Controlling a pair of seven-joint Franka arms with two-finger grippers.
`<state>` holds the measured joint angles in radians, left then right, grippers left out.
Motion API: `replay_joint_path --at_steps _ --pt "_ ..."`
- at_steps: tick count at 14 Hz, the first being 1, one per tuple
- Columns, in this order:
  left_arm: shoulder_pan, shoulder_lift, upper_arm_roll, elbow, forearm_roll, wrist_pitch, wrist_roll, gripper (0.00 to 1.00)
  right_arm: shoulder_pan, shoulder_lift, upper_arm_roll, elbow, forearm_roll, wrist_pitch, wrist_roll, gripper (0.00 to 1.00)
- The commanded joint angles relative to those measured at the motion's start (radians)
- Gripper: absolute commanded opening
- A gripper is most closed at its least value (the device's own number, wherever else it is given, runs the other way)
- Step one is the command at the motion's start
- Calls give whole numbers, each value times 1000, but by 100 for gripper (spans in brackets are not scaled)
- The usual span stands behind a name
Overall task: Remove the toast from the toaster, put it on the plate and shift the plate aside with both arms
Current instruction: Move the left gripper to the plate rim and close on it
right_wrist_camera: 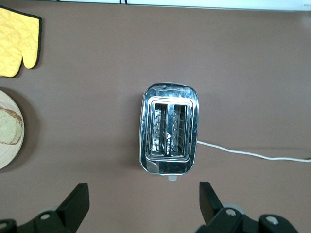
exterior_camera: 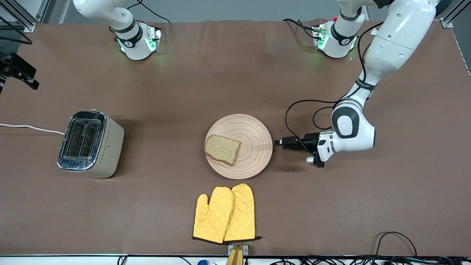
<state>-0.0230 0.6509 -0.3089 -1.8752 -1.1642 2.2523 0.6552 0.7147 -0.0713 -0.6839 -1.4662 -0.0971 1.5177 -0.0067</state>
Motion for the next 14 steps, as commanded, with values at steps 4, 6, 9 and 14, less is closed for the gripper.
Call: replay_joint_path --at_steps 4,6,9,14 --pt "-34 41 -9 7 -32 24 41 73 15 -15 6 -5 -7 -4 -27 100" --pt "-35 50 -9 8 -43 26 43 71 14 -15 4 -5 -7 -2 -22 100" --pt "-55 64 -9 19 -77 27 43 69 -18 -12 42 -5 0 -2 -13 100" --pt "-71 84 -9 28 -91 69 43 61 -667 -7 662 -14 31 6 -12 100"
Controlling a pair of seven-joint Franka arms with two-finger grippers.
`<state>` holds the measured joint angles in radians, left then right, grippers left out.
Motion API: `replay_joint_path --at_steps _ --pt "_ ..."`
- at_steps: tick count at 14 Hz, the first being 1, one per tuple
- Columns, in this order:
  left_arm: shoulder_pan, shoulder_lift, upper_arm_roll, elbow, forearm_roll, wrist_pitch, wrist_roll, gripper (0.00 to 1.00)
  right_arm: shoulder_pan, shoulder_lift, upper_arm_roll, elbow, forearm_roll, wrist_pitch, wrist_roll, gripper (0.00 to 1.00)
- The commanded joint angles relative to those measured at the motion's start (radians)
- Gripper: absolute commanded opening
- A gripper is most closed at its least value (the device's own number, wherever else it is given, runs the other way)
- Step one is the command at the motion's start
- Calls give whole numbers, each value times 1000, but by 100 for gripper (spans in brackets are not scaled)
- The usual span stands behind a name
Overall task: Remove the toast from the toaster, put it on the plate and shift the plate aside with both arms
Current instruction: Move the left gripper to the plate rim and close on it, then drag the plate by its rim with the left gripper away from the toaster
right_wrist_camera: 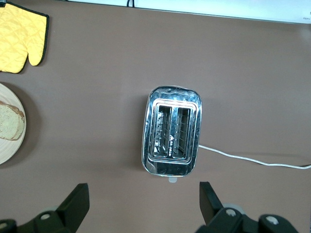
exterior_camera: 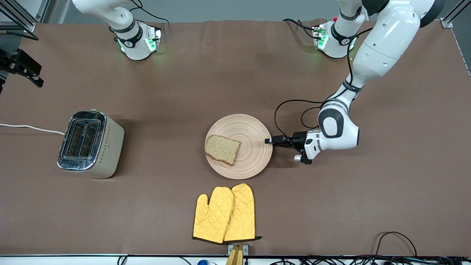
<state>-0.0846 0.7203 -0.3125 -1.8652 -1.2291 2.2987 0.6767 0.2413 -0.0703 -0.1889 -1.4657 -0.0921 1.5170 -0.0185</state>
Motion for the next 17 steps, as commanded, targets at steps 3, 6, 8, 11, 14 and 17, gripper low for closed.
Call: replay_joint_path --at_steps 3,6,8,11,14,17 --pt "-9 16 -5 17 -27 22 21 45 -263 -8 171 -13 98 11 -1 100" --pt "-7 16 -5 15 -32 22 21 17 -306 10 154 -11 123 9 -12 100" --pt "-6 14 -5 15 -32 22 21 3 -303 12 154 -13 124 2 -11 100" --pt "12 -1 -5 17 -30 11 17 0 -293 10 154 -24 127 -14 -11 100" --pt "48 -68 -5 15 -24 7 -23 0 -292 12 155 -27 126 -3 -1 100" --pt "63 -162 0 11 -15 -8 -135 0 -289 12 160 -25 126 -1 0 100"
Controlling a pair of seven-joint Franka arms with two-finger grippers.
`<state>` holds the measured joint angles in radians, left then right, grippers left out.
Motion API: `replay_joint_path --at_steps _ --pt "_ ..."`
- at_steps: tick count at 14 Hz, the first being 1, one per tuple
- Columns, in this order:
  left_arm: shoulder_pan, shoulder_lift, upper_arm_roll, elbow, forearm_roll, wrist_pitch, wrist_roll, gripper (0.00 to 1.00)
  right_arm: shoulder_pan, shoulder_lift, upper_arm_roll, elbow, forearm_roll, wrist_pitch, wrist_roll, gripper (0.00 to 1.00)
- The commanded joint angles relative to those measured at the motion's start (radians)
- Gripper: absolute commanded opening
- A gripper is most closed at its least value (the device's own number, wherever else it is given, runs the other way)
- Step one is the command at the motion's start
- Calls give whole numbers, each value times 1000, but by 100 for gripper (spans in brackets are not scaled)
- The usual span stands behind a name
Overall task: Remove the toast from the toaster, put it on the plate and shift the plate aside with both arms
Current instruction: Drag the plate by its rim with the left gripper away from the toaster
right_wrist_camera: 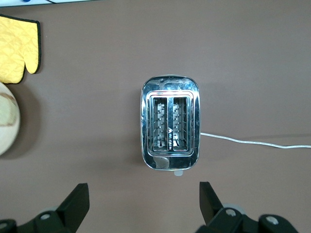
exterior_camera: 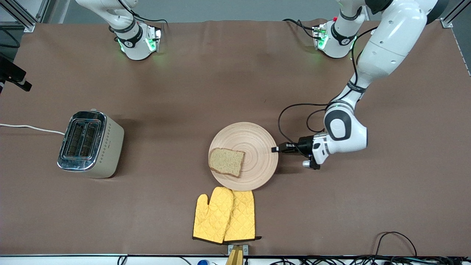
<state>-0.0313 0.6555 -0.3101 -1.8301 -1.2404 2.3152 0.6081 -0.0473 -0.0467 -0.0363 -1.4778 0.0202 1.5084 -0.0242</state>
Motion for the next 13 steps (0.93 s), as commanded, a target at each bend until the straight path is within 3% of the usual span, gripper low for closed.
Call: replay_joint_path --at_steps 1,3,7,10,13 --pt "30 -126 0 -27 -4 -39 -74 0 6 -12 7 -12 14 9 6 100" --pt "104 -155 3 -26 15 -139 -71 0 7 -12 7 -10 14 9 6 100" --pt "322 -180 -1 -15 237 -288 -65 0 6 -13 9 -13 14 4 6 100" --pt "486 -151 -1 26 405 -358 -13 0 6 -12 9 -15 14 4 6 100" --pt "623 -70 3 75 436 -448 99 0 12 -13 9 -13 14 4 6 100"
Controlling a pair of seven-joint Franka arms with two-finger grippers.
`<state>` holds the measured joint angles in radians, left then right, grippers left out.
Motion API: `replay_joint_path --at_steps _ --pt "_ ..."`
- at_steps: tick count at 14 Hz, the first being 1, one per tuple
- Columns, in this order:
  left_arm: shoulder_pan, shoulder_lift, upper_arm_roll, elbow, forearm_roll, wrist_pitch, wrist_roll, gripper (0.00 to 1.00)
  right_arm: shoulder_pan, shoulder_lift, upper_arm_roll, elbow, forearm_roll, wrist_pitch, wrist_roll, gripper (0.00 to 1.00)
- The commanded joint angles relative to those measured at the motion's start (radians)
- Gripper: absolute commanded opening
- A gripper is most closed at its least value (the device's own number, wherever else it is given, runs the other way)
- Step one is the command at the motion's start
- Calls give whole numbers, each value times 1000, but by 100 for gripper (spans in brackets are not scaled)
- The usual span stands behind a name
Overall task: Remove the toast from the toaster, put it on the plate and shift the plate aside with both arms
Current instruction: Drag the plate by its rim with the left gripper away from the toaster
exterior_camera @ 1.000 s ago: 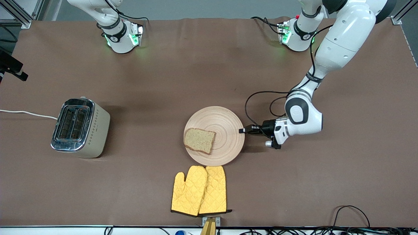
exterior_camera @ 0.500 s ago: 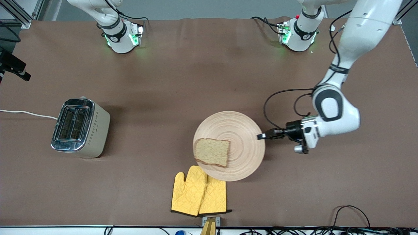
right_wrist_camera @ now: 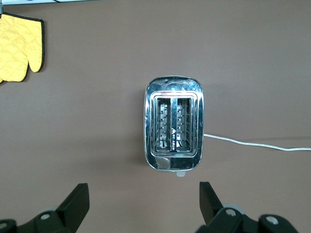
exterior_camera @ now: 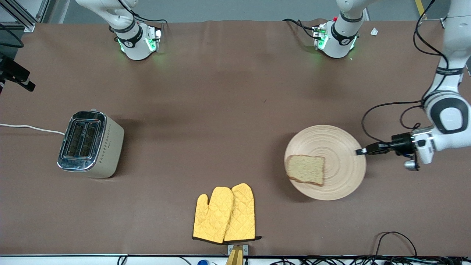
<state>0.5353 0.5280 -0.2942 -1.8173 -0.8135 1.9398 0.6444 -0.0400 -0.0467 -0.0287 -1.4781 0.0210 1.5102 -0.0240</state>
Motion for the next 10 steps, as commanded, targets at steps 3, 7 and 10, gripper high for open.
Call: replay_joint_path --at_steps 3,7,10 --pt "146 137 -13 101 53 -74 144 0 6 -15 1 -13 13 4 6 100" --pt "199 197 -11 133 53 -74 167 0 14 -18 1 -18 13 -12 7 100" --pt "201 230 -11 141 51 -74 163 4 19 -19 3 -16 13 -15 6 100"
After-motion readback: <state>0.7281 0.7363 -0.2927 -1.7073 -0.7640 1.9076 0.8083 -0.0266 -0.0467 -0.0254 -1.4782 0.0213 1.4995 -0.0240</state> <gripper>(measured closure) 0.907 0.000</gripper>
